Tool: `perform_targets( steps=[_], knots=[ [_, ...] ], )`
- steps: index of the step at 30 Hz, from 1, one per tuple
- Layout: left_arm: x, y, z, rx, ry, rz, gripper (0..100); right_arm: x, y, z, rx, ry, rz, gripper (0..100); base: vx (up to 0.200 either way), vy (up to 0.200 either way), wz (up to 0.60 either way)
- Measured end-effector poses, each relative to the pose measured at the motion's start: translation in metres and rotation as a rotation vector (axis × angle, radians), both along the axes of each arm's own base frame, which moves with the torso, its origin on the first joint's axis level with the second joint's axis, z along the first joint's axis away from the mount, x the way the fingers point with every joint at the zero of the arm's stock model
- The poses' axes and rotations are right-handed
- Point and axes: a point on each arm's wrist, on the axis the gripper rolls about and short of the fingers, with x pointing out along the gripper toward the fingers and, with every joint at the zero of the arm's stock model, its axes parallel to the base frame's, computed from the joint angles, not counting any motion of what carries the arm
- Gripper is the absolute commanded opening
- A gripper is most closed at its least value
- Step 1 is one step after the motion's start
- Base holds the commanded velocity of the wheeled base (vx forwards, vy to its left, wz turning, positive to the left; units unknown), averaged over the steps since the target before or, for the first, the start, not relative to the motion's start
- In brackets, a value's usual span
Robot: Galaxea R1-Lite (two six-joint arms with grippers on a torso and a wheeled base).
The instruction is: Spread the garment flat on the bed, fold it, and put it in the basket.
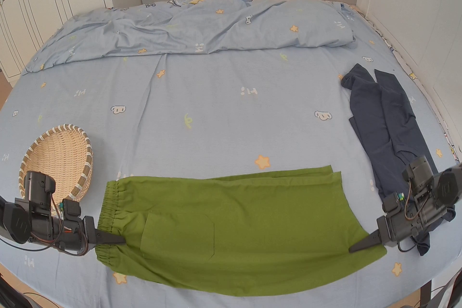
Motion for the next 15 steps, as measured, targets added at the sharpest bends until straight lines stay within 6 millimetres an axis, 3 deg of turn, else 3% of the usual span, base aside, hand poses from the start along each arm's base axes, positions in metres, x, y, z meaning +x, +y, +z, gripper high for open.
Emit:
perform_targets(
  steps=[7,14,15],
  knots=[
    [-0.028,0.012,-0.012,0.037,0.012,0.020,0,-0.029,0.006,-0.013,0.005,-0.059,0.050,0,0.000,0.000,0.00],
    [-0.034,0.014,-0.014,0.040,0.015,0.033,0,-0.037,0.008,-0.023,0.007,-0.078,0.063,0,0.000,0.000,0.00],
    [-0.034,0.014,-0.014,0.040,0.015,0.033,0,-0.037,0.008,-0.024,0.007,-0.073,0.064,100,0.000,0.000,0.00]
  ],
)
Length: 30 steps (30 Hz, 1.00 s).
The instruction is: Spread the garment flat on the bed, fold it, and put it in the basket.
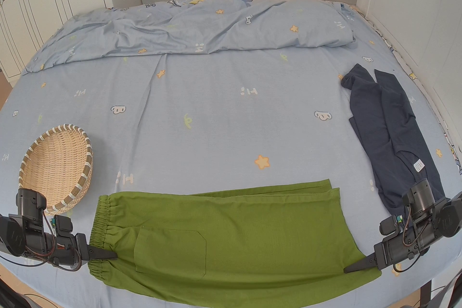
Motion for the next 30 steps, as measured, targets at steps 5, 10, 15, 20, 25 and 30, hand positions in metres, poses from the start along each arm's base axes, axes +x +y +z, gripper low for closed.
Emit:
perform_targets(
  steps=[5,10,15,20,25,30],
  knots=[
    [-0.001,0.000,0.000,0.005,0.003,0.002,0,0.000,0.000,-0.005,-0.007,0.023,-0.001,100,0.000,0.000,0.00],
    [-0.002,0.000,0.001,0.003,0.006,0.003,0,0.003,-0.002,-0.005,-0.005,0.019,-0.012,100,0.000,0.000,0.00],
    [-0.006,-0.001,0.008,0.002,0.026,0.008,0,0.009,-0.006,-0.002,-0.002,-0.023,-0.038,100,0.000,0.000,0.00],
    [-0.005,0.000,0.029,0.003,0.049,0.001,0,0.016,-0.009,0.014,0.010,-0.097,-0.079,100,0.000,0.000,0.00],
    [-0.003,0.002,0.056,0.090,-0.015,-0.052,0,0.029,-0.008,0.044,0.050,-0.194,-0.144,100,0.000,0.000,0.00],
    [-0.007,0.005,0.077,0.228,-0.064,-0.085,0,0.046,0.000,0.083,0.108,-0.292,-0.184,100,0.000,0.000,0.00]
  ],
)
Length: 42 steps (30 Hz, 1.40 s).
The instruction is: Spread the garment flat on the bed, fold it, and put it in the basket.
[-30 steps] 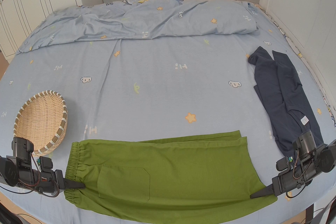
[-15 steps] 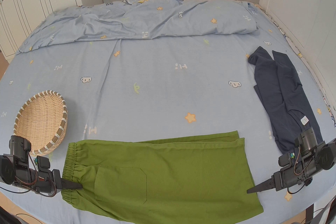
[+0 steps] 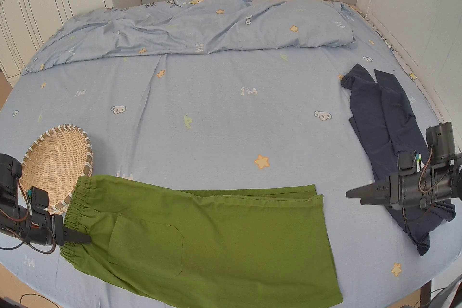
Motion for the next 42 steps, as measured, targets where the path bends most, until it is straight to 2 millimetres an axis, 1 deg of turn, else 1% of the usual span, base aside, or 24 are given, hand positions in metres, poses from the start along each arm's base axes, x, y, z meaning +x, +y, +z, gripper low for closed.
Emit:
perform_targets(
  steps=[3,5,11,15,18,21,22,29,36,42],
  knots=[
    [-0.002,0.003,0.012,0.042,-0.045,0.012,0,0.004,0.006,0.015,0.010,-0.046,0.003,100,0.000,0.000,0.00],
    [-0.005,0.007,0.019,0.065,-0.073,0.026,0,0.004,0.009,0.018,0.008,-0.059,0.009,100,0.000,0.000,0.00],
    [-0.011,0.016,0.041,0.110,-0.111,0.052,0,0.002,0.014,0.021,0.002,-0.071,0.021,100,0.000,0.000,0.00],
    [-0.012,0.012,0.052,0.117,-0.131,0.029,0,0.001,0.015,0.021,0.001,-0.071,0.024,100,0.000,0.000,0.00],
    [-0.012,0.000,0.060,0.106,-0.134,-0.030,0,0.001,0.015,0.020,0.001,-0.070,0.026,100,0.000,0.000,0.00],
    [-0.014,-0.020,0.072,0.086,-0.131,-0.131,0,0.001,0.015,0.020,0.000,-0.068,0.026,100,0.000,0.000,0.00],
    [-0.014,-0.022,0.073,0.085,-0.132,-0.142,0,0.001,0.015,0.020,0.001,-0.067,0.025,100,0.000,0.000,0.00],
    [-0.018,-0.058,0.090,0.093,-0.155,-0.315,0,0.000,0.015,0.020,0.000,-0.066,0.025,100,0.000,0.000,0.00],
    [-0.022,-0.095,0.102,0.116,-0.218,-0.470,0,0.002,0.015,0.017,-0.006,-0.056,0.022,100,0.000,0.000,0.00],
    [-0.018,-0.133,0.103,0.103,-0.249,-0.549,0,0.004,0.018,0.013,-0.023,-0.047,0.017,100,0.000,0.000,0.00]
  ],
)
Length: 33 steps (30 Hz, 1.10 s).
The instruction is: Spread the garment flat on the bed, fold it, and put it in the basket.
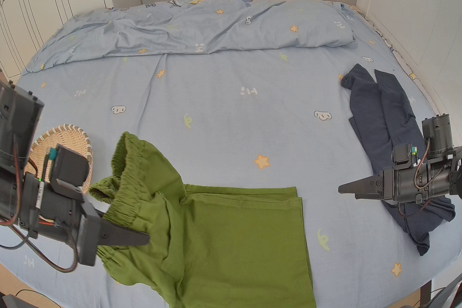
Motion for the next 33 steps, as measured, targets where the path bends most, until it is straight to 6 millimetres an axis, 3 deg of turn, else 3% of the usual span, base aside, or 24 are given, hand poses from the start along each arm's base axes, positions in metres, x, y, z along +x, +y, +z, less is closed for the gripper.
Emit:
perform_targets(
  steps=[10,22,33],
  knots=[
    [0.006,-0.070,-0.019,-0.036,0.051,-0.063,0,0.002,0.003,-0.006,-0.017,0.015,0.003,100,0.000,0.000,0.00],
    [-0.004,-0.099,-0.037,0.005,0.093,-0.176,0,0.003,0.004,-0.009,-0.019,0.026,0.005,100,0.000,0.000,0.00],
    [0.003,-0.137,-0.054,-0.031,0.056,-0.236,0,0.004,0.003,-0.009,-0.020,0.027,0.001,100,0.000,0.000,0.00]
  ],
)
